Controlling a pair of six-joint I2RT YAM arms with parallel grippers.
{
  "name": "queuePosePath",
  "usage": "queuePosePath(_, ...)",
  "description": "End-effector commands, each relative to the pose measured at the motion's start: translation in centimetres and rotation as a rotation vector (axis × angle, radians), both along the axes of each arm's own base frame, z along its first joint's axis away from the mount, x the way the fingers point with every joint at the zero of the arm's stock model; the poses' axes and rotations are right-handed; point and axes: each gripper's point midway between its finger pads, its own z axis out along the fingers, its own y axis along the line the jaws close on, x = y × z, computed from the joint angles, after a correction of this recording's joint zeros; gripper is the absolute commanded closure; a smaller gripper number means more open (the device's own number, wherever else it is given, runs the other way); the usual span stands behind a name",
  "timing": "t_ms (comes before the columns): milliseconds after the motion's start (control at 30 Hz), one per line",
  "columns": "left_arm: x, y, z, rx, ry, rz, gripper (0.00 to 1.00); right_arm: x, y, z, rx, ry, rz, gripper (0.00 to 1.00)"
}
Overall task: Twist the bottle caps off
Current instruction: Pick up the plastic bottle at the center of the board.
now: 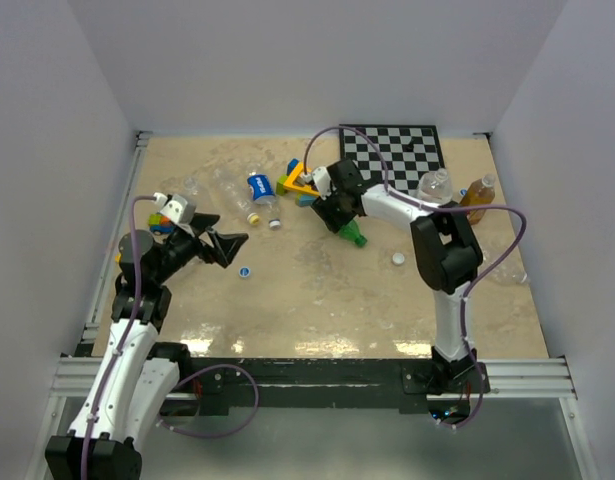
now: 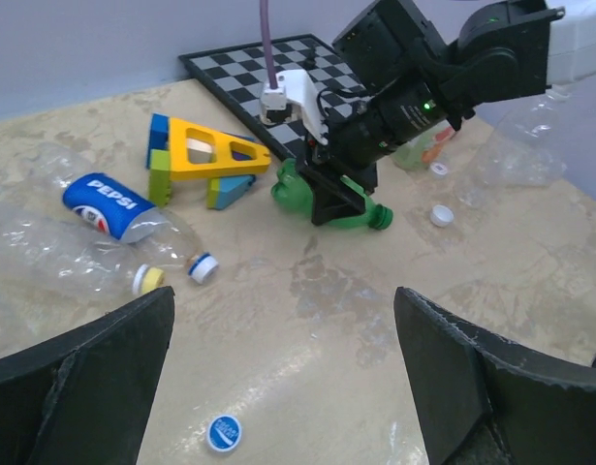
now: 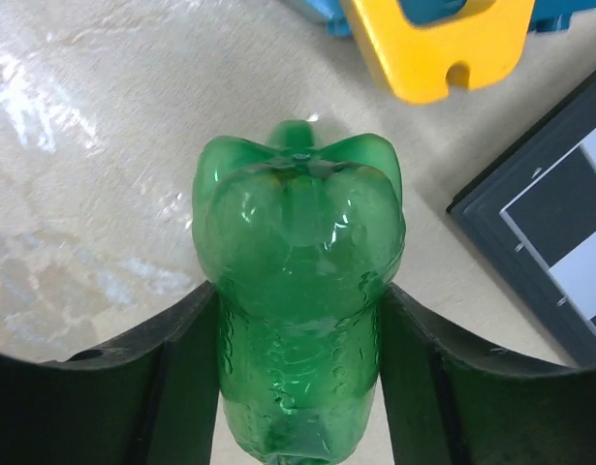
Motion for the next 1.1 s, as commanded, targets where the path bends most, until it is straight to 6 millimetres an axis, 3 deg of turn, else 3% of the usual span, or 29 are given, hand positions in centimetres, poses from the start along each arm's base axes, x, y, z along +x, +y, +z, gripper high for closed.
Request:
queuePosePath(0,-1.6,-2.6,0.7,-0.056,-0.047,-0.172,0.00,-1.6,-0.1,3.8,0.110,0.003,0.004,0.52)
queuePosePath(100,-3.4,-4.7,0.7,-0.068,-0.060,-0.300,0.05,-4.2,1.0,6.2,0.222,0.036,0.075,0.67)
queuePosePath(200,-5.1,-7.2,0.2,-0.075,-0.028,-0.385,0.05,-7.0,2.6,10.2,0.381,0.035,0.156,0.71)
queuePosePath(367,-6.0,-10.9,-0.6,-0.242,0.125,-0.377,0.06,-10.9,5.4,16.7,0.661,0.042,0.261,0.80)
queuePosePath(433,-6.0,-12.1,-1.6,-0.316,0.198,-0.341,0.07,-11.7,6.2,17.7,0.745,0.074,0.280,0.82)
queuePosePath(667,-4.8,-15.8,-2.8,-0.463,0.301,-0.281,0.12,-13.0,7.0,19.1,0.985,0.249,0.275,0.84)
queuePosePath(1000,-2.0,-20.7,-5.3,-0.523,0.406,-0.143,0.15,-13.0,7.1,19.1,1.044,0.281,0.249,0.83)
queuePosePath(1067,-1.7,-21.6,-4.9,-0.540,0.397,-0.161,0.17,-13.2,7.1,19.0,1.055,0.292,0.246,0.83)
